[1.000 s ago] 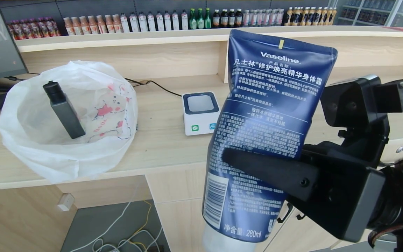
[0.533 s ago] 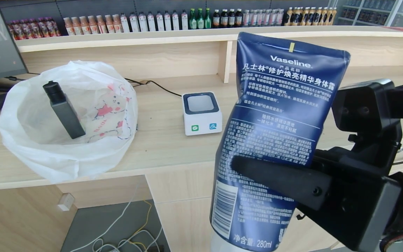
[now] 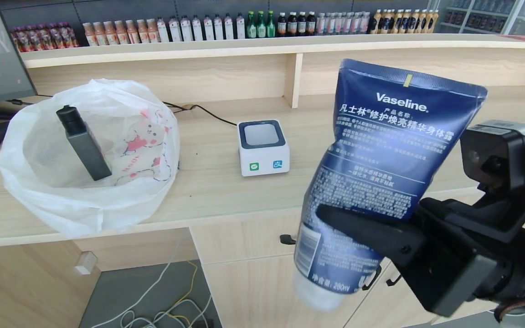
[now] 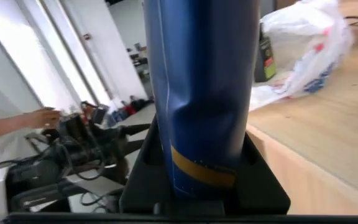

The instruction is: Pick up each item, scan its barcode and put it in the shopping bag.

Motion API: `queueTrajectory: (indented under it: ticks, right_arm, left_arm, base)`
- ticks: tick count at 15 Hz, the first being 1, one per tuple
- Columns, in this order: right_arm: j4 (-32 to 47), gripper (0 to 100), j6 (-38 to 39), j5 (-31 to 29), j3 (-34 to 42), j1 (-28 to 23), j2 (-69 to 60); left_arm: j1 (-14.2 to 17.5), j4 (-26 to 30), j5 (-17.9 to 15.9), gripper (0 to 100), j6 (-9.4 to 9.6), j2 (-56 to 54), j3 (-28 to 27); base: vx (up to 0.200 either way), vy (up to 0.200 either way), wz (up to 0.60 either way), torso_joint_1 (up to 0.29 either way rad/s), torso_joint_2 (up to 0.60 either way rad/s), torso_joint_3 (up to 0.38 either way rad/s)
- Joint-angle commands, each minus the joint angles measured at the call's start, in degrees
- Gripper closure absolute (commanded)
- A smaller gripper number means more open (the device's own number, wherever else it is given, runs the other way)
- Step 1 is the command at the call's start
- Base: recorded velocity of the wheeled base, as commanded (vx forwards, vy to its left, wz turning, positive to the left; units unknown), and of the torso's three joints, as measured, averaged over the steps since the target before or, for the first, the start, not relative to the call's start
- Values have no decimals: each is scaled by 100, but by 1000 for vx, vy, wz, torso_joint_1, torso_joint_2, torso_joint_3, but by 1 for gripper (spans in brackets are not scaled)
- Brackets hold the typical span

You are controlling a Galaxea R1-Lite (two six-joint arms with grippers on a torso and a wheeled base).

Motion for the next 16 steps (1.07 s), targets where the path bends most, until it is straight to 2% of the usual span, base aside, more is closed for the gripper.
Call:
queueTrajectory:
  ticks: [1,2,4,5,8,10,12,13,16]
  right_arm:
    - [-8,100,-405,-170,151,-593,-62]
    - [-8,100,-730,-513,125,-769,-133]
    - [-8,100,-1188,-1146,116,-786,-150]
    - [-8,100,-1645,-1796,266,-681,-168]
    - [-8,100,-2444,-2535,556,-716,-124]
    - [-8,100,-2620,-3449,784,-1059,-124]
    - [-8,100,-3042,-4064,450,-1270,-45]
    - [-8,100,-3376,-4380,-51,-1393,61]
    - [-8,100,-3350,-4530,-183,-1516,201]
  left_arm:
    - [1,1,0,0,-6,-2,0]
    - [1,1,0,0,2,-2,0]
    - [1,1,0,0,-6,-2,0]
    - [1,1,0,0,-6,-2,0]
    - [1,1,0,0,2,-2,0]
    - [1,1,0,0,2,-2,0]
    - [1,1,0,0,-15,-2,0]
    - [1,1,0,0,-15,-2,0]
    - [1,1,0,0,2,-2,0]
  base:
    - [0,0,0,0,0,0]
    - [0,0,0,0,0,0]
    - [0,0,0,0,0,0]
    - [0,0,0,0,0,0]
    - [0,0,0,0,0,0]
    - [0,0,0,0,0,0]
    - [0,0,0,0,0,0]
    - [0,0,0,0,0,0]
    - [0,0,0,0,0,0]
